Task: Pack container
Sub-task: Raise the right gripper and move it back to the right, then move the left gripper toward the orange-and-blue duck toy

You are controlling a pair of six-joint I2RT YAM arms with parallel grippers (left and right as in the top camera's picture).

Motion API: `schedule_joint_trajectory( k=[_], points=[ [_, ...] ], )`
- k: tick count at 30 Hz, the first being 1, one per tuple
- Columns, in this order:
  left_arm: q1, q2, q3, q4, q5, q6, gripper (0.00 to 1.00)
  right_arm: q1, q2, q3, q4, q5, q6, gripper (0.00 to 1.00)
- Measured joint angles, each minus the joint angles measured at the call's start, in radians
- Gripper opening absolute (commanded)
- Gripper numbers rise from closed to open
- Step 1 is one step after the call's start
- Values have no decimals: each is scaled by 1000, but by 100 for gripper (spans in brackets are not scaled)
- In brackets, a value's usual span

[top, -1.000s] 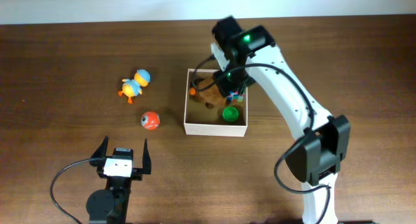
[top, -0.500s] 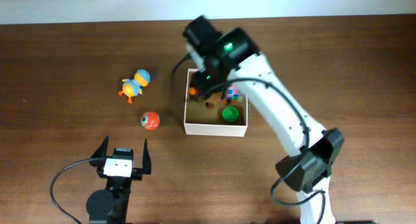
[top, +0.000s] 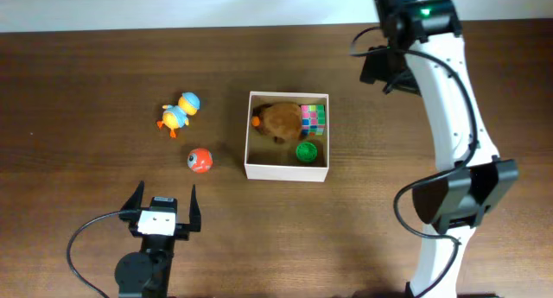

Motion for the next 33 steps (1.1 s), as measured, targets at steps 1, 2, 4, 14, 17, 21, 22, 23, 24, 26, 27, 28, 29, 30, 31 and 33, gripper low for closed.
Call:
schedule_joint_trajectory(
  k=[1,2,4,14,17,21,22,23,24,26,27,28,29,30,31,33],
  points=[
    [0,0,0,0,0,0,99,-15,-1,-5,11,0,-7,99],
    [0,0,0,0,0,0,99,-29,-4,-18,23,3,-13,99],
    [0,0,0,0,0,0,99,-51,-11,-57,43,4,-32,99],
    [0,0,0,0,0,0,99,-105,-18,-384,275,-82,-148,99],
    [0,0,0,0,0,0,99,-116,-18,-423,287,-116,-162,99],
    [0,0,0,0,0,0,99,-130,-18,-425,284,-135,-166,99],
    [0,0,0,0,0,0,99,-132,-18,-425,278,-139,-166,99],
    [0,0,0,0,0,0,99,-134,-18,-425,273,-142,-168,99],
    [0,0,0,0,0,0,99,-135,-18,-425,269,-142,-168,99],
    [0,0,0,0,0,0,99,-135,-18,-425,270,-145,-169,99],
    [0,0,0,0,1,-1,99,-135,-18,-425,270,-145,-168,99],
    [0,0,0,1,5,-1,99,-135,-18,-425,270,-145,-169,99],
    [0,0,0,3,11,-2,99,-135,-18,-425,270,-145,-168,99],
    [0,0,0,3,19,-4,99,-135,-18,-425,270,-145,-169,99],
    [0,0,0,3,31,-10,99,-135,-18,-425,270,-145,-168,99],
    [0,0,8,-3,55,-29,99,-135,-18,-425,270,-145,-169,99]
  ],
)
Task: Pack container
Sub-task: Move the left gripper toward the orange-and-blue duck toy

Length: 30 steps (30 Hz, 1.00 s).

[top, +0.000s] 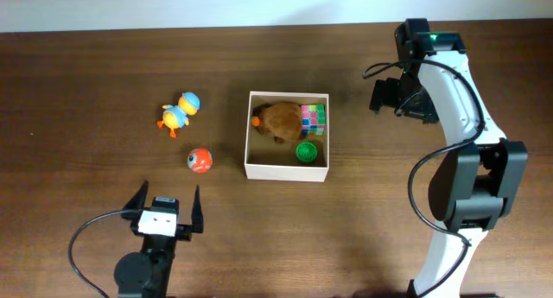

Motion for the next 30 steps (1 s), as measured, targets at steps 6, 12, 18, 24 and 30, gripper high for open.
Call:
schedule_joint_trajectory(
  k=[6,12,18,24,30],
  points=[
    [0,70,200,-151,37,-47,99,0,0,0,0,0,0,99],
    [0,414,688,-415,35,-50,99,0,0,-2,0,-4,0,99],
    [-1,892,1220,-808,47,-50,99,-1,0,-3,-1,-7,0,99],
    [-1,1213,1544,-1035,106,-50,99,-1,0,-4,0,-8,0,99],
    [-1,1342,1591,-1055,135,-50,99,-1,0,-4,0,-8,0,99]
  ],
)
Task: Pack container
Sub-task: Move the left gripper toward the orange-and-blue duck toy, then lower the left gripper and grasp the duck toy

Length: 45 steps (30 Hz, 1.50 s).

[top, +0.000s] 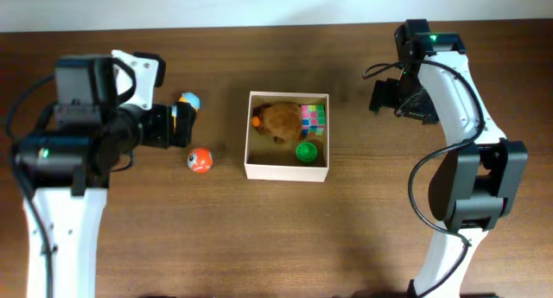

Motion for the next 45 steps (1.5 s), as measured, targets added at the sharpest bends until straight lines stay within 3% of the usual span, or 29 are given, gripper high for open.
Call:
schedule_joint_trajectory(
  k=[9,18,29,36,45],
  points=[
    [0,200,1,42,-85,0,99,0,0,0,0,0,0,99],
    [0,440,0,220,-201,-4,99,0,0,0,0,0,0,99],
    [0,577,1,331,-242,-132,99,0,0,0,0,0,0,99],
    [0,682,1,307,-335,-84,100,0,0,0,0,0,0,99],
    [34,744,1,307,-372,34,90,0,0,0,0,0,0,99]
  ],
)
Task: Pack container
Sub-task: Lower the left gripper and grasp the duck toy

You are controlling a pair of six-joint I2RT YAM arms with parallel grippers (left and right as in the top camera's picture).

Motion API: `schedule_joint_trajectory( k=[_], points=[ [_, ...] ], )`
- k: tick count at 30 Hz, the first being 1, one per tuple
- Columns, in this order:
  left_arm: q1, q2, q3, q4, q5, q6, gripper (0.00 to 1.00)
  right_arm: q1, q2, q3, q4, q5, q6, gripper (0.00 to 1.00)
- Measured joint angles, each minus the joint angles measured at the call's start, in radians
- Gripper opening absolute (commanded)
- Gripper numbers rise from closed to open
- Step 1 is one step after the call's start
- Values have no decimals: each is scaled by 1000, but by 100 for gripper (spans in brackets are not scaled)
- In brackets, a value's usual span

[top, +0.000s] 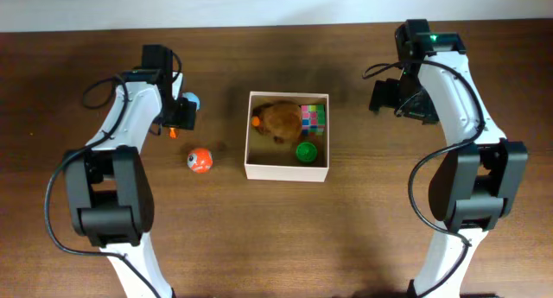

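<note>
A white open box (286, 171) stands at the table's middle. It holds a brown plush toy (280, 122), a coloured puzzle cube (314, 117) and a small green round thing (306, 151). Left of the box a duck toy (190, 102) with a blue head and orange body lies mostly hidden under my left gripper (176, 116), which is right on it; its jaws are not visible from above. An orange-red ball (200, 160) lies just below the duck. My right gripper (383, 96) hangs to the right of the box, with nothing seen in it.
The brown wooden table (363, 220) runs to a white wall edge at the back. The left arm (121, 134) arches up the left side and the right arm (462, 117) up the right side.
My left arm was high over the table's left, near the camera, with its gripper by the duck. It is now low, with the gripper right on the duck. The right arm has not moved.
At first my left gripper rested open at the front left while the right arm stood high behind the box. Then the right gripper was lower, to the right of the box, where it has stayed. The left arm then reached the duck and is now down on it.
</note>
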Motion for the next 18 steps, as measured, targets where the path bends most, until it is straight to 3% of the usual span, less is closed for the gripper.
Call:
schedule_joint_trajectory(
  k=[3,10,18],
  points=[
    [18,14,0,21,0,27,72,0,0,0,0,0,0,99],
    [33,20,0,92,43,72,72,0,0,0,0,0,0,99],
    [33,20,0,128,147,83,59,0,0,0,0,0,0,99]
  ],
)
